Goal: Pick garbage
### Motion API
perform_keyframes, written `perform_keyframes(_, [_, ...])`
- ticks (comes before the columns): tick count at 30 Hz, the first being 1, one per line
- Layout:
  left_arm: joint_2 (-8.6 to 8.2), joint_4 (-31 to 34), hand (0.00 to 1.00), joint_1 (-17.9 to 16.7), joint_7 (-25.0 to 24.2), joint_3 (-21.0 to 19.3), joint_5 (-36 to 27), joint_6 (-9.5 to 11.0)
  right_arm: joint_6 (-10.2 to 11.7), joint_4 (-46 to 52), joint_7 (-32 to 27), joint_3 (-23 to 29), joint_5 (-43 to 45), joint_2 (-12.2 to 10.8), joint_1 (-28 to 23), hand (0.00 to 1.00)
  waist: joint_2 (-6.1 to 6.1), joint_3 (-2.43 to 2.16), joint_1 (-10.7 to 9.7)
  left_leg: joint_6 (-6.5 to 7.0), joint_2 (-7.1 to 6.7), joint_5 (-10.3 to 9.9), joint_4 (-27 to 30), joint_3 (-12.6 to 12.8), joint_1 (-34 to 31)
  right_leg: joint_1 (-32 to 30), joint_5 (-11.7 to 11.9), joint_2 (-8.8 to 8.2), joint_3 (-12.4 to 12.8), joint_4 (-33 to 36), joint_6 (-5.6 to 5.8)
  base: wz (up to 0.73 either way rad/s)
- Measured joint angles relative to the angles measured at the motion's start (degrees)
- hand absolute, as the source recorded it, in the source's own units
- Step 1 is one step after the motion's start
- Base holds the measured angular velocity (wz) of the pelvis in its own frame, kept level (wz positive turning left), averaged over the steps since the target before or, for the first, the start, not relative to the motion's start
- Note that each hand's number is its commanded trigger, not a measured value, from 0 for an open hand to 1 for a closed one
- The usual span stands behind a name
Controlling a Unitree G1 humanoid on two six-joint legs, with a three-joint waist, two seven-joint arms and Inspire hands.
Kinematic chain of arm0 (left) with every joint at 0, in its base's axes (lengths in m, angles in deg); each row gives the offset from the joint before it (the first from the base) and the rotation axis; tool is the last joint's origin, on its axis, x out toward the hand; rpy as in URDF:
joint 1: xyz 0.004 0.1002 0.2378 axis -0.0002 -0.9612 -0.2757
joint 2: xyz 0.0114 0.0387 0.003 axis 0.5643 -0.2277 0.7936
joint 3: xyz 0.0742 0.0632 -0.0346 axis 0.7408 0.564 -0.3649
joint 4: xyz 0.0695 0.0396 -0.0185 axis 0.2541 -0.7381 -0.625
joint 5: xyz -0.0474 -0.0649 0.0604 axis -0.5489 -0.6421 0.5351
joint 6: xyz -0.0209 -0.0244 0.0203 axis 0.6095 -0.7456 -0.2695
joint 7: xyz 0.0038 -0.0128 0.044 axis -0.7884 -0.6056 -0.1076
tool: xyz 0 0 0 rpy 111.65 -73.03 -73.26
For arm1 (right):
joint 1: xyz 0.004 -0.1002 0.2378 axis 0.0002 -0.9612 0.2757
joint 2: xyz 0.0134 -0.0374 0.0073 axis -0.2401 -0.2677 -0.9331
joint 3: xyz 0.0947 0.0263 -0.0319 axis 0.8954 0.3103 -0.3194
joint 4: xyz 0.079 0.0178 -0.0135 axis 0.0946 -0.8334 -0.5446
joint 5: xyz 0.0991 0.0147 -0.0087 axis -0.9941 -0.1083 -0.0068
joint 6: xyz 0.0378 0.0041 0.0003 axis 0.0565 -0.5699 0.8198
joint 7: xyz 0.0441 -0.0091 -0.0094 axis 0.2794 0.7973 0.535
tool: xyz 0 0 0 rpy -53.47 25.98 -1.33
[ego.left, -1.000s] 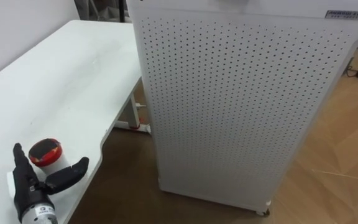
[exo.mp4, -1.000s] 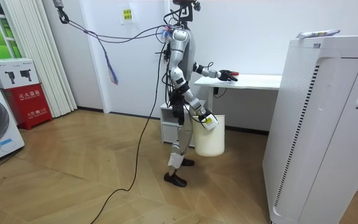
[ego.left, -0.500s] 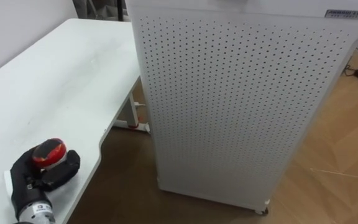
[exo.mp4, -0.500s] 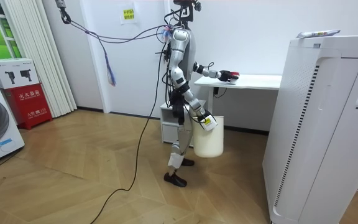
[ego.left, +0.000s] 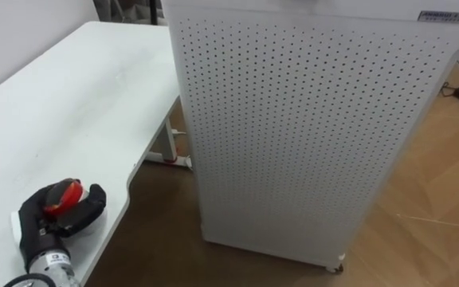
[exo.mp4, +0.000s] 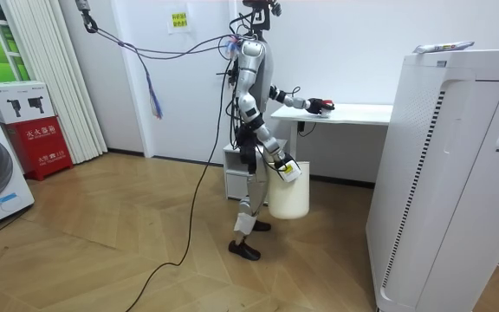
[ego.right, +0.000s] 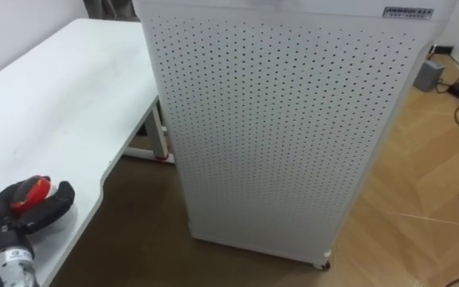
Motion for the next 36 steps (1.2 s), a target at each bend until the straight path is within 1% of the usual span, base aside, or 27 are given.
perform_keyframes(7, [-0.32, 0.1, 1.00, 0.3, -0.5, 1.0, 0.1, 0.4, 0.2, -1.2, -0.4, 0.1, -0.1, 0.0, 1.5, 1.00, 0.28, 0.18, -0.4, 0.22, 0.02, 0.1, 0.0, 0.3, -0.5, -0.6, 0.0, -0.32, 0.1, 0.2, 0.06, 0.00])
perform_keyframes(12, [-0.66, 4.2, 1.00, 0.2, -2.4, 3.0, 0.1, 0.3, 0.3, -2.3, -0.7, 0.2, 0.0, 0.0, 4.1, 1.00, 0.31, 0.21, -1.5, 0.42, 0.06, 0.2, 0.6, 0.3, -1.9, -1.9, 0.0, -0.48, -0.2, 1.2, 0.06, 0.03])
perform_keyframes(14, [-1.49, 7.1, 1.00, 0.1, -3.2, 5.4, 0.1, 0.3, 0.7, -2.3, -1.1, 1.3, -0.3, 0.0, 5.1, 1.00, 0.31, 0.21, -1.7, 0.47, 0.13, 0.2, 0.6, 0.3, -1.9, -2.1, 0.0, -0.63, -0.1, 1.2, 0.07, 0.00])
perform_keyframes(15, [-1.81, 7.8, 1.00, 0.1, -3.6, 6.0, 0.2, 0.3, 0.9, -2.4, -1.3, 1.6, -0.3, 0.0, 5.3, 1.00, 0.31, 0.21, -1.7, 0.48, 0.10, 0.2, 0.6, 0.1, -1.9, -2.1, 0.0, -0.67, -0.1, 1.2, 0.07, 0.00])
perform_keyframes(16, [-2.52, 9.3, 1.00, -0.2, -4.4, 7.2, 0.3, 0.4, 1.2, -2.4, -1.8, 1.9, -0.3, -0.1, 5.6, 1.00, 0.31, 0.21, -1.7, 0.48, 0.06, 0.2, 0.7, 0.1, -1.9, -2.1, 0.0, -0.70, -0.1, 1.3, 0.07, 0.00])
perform_keyframes(17, [-2.75, 10.0, 1.00, -0.5, -5.1, 7.7, 0.4, 0.4, 1.5, -2.4, -1.9, 1.9, -0.3, -0.1, 5.8, 1.00, 0.31, 0.21, -1.7, 0.48, 0.05, 0.2, 0.7, 0.1, -1.9, -2.2, 0.0, -0.71, 0.0, 1.3, 0.07, -0.07])
perform_keyframes(18, [-2.79, 10.6, 1.00, -0.8, -6.4, 9.0, 0.7, 0.5, 2.1, -2.4, -2.1, 2.0, -0.3, -0.1, 6.1, 1.00, 0.32, 0.21, -1.7, 0.48, 0.08, 0.2, 0.7, 0.1, -1.9, -2.3, 0.0, -0.67, 0.3, 1.3, 0.08, -0.12])
perform_keyframes(21, [-3.02, 12.2, 1.00, -2.7, -9.0, 10.7, 1.3, 0.5, 2.7, -2.5, -2.1, 2.2, -0.3, -0.1, 7.2, 1.00, 0.41, 0.23, -1.6, 0.47, 0.46, 0.2, 0.7, 0.7, -2.0, -3.1, 0.0, -0.40, 1.8, 1.6, 0.07, -0.24])
perform_keyframes(22, [-3.08, 13.4, 1.00, -3.8, -10.4, 11.4, 1.4, 0.5, 3.2, -3.0, -2.1, 2.3, -0.3, 0.0, 7.7, 1.00, 0.61, 0.22, -1.7, 0.45, 0.56, 0.2, 1.0, 0.8, -2.4, -3.6, 0.0, -0.37, 2.0, 2.0, 0.07, -0.10])
perform_keyframes(23, [-3.29, 14.6, 1.00, -4.8, -12.2, 11.9, 1.5, 0.5, 3.5, -3.6, -2.1, 2.5, -0.3, 0.1, 8.1, 1.00, 0.86, 0.34, -1.8, 0.49, 0.68, 0.2, 1.7, 0.9, -3.0, -4.0, 0.0, -0.35, 2.1, 2.3, 0.06, -0.06])
perform_keyframes(24, [-3.37, 15.2, 1.00, -5.4, -13.0, 12.2, 1.4, 0.5, 3.5, -4.1, -2.1, 2.6, -0.3, 0.1, 8.4, 1.00, 0.98, 0.32, -1.8, 0.50, 0.84, 0.0, 2.2, 1.0, -3.4, -4.2, 0.0, -0.32, 2.2, 2.4, 0.06, -0.05])
perform_keyframes(25, [-3.46, 15.8, 1.00, -6.1, -14.3, 12.9, 1.3, 0.5, 3.5, -5.1, -2.0, 2.9, -0.4, 0.2, 9.0, 1.00, 1.29, 0.42, -1.7, 0.51, 1.06, -0.2, 3.8, 1.0, -4.2, -4.7, 0.0, -0.26, 2.4, 2.8, 0.06, -0.07])
perform_keyframes(27, [-3.43, 15.8, 1.00, -6.6, -16.2, 14.1, 1.1, 0.5, 3.6, -6.6, -1.6, 2.8, -0.9, 0.7, 10.0, 1.00, 1.59, 0.45, -1.5, 0.52, 1.24, -0.2, 5.6, 1.0, -4.9, -5.2, 0.0, -0.36, 3.2, 3.7, 0.06, -0.22])
perform_keyframes(29, [-3.40, 15.8, 1.00, -6.6, -18.4, 14.5, 0.1, 0.5, 4.0, -8.0, -1.5, 2.8, -1.0, 1.1, 12.3, 1.00, 2.03, 0.55, -1.0, 0.52, 1.53, -0.2, 7.1, 0.9, -6.1, -7.7, 0.0, -0.33, 4.8, 5.9, 0.03, -0.43])
perform_keyframes(31, [-3.37, 15.8, 1.00, -6.6, -19.9, 14.5, 0.1, 0.5, 4.6, -9.9, -1.6, 2.8, -1.0, 1.1, 14.8, 1.00, 2.07, 0.55, -0.2, 0.51, 1.60, -0.3, 6.9, 0.9, -6.8, -10.1, 0.0, -0.27, 6.2, 7.4, 0.02, -0.62])
perform_keyframes(33, [-3.60, 15.8, 1.00, -6.5, -21.6, 14.6, 0.1, 0.6, 4.9, -11.5, -1.7, 2.8, -1.0, 1.1, 16.5, 1.00, 2.08, 0.54, -0.2, 0.32, 1.69, -0.4, 6.8, 0.9, -7.4, -11.8, 0.1, -0.31, 6.3, 8.5, -0.16, -0.40])
perform_keyframes(34, [-4.02, 15.9, 1.00, -6.3, -22.7, 14.6, 0.1, 0.6, 5.0, -11.6, -1.7, 3.0, -1.0, 1.2, 16.9, 1.00, 2.05, 0.58, -0.4, 0.25, 1.69, -0.5, 6.6, 0.9, -8.0, -13.0, 0.1, -0.26, 6.9, 9.3, -0.16, -0.21])
perform_keyframes(36, [-4.78, 15.9, 1.00, -6.4, -23.7, 14.7, 0.1, 0.8, 5.0, -11.9, -1.9, 3.3, -1.0, 1.2, 17.8, 1.00, 1.92, 0.79, -0.1, 0.25, 1.31, -0.5, 6.3, 0.6, -8.7, -15.0, 0.2, -0.23, 8.3, 10.3, -0.38, -0.30])
